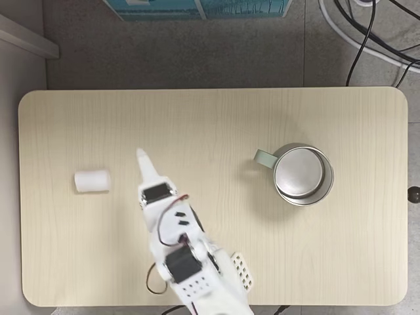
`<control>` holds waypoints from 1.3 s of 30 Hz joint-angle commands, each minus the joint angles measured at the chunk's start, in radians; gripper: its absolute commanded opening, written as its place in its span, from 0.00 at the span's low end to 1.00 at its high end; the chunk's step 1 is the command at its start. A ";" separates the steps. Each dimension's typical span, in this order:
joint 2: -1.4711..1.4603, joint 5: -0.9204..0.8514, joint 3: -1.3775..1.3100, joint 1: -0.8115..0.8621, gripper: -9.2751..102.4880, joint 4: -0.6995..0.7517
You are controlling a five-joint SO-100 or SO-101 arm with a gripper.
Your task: Grasp a dressing and put it in the cup.
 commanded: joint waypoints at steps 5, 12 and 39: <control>0.207 0.048 0.130 -0.153 0.37 -0.037; 0.443 0.095 0.190 -0.206 0.36 -0.095; 0.816 -0.048 0.299 -0.229 0.11 -0.213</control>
